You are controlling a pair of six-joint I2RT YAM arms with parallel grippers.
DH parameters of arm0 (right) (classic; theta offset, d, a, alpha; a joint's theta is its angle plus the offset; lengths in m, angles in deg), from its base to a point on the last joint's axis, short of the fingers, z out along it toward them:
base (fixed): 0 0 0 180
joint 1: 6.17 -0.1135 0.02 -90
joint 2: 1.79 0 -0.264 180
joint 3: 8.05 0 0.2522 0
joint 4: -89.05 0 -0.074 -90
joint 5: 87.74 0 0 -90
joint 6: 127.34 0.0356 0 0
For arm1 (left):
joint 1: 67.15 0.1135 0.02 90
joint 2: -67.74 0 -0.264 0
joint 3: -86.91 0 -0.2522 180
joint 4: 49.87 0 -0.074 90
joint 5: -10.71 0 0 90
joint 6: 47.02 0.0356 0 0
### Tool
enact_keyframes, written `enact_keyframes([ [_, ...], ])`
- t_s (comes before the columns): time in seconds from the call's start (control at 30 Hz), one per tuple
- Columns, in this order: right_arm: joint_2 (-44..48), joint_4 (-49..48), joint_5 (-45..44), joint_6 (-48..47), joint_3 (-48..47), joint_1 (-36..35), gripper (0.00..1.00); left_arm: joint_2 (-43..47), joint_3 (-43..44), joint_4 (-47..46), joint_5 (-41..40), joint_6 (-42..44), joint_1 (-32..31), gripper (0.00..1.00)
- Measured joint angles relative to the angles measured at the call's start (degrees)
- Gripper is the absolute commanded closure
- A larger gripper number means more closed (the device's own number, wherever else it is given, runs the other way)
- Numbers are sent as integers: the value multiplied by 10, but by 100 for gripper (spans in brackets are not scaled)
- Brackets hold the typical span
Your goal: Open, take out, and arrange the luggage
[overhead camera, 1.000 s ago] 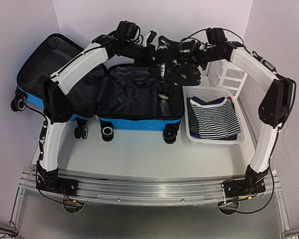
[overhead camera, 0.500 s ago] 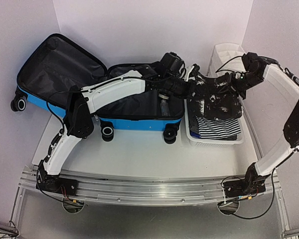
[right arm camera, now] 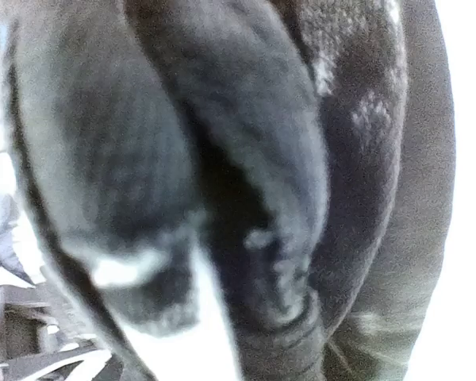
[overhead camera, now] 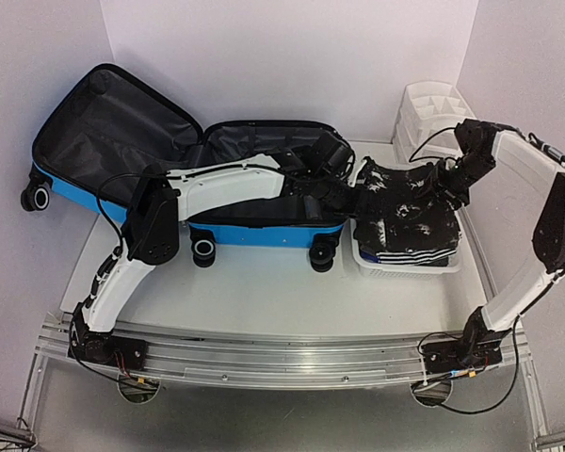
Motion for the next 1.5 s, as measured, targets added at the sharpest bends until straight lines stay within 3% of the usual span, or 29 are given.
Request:
enact_keyframes([
  [0.17, -42, 63, -76, -17, -80, 0, 52, 0, 51, 68, -28, 48, -3, 46],
  [0.3, -46, 110, -151, -20, -208, 1, 54, 2, 91, 101, -36, 78, -2, 45],
  [0.43, -40, 131, -205, -18, -311, 0, 72, 12, 97, 125, -41, 105, 2, 39],
  [0.5, -25, 134, -211, -13, -313, -3, 81, 17, 96, 132, -44, 119, 6, 36],
  [0.67, 47, 76, -155, 22, -159, -21, 94, 40, 95, 143, -63, 177, 27, 33],
  [0.8, 57, 16, -131, 48, -1, -26, 98, 71, 86, 143, -81, 212, 51, 33],
  [0.9, 39, -24, -130, 56, 71, -23, 97, 97, 66, 144, -86, 224, 72, 33],
  [1.03, 31, -36, -134, 59, 75, -23, 93, 114, 42, 153, -90, 235, 100, 33],
  [1.3, 32, 5, -184, 54, -84, -38, 84, 125, -7, 197, -100, 284, 138, 30],
  [1.5, 22, 13, -208, 59, -168, -109, 79, 161, -67, 227, -90, 326, 164, 26],
])
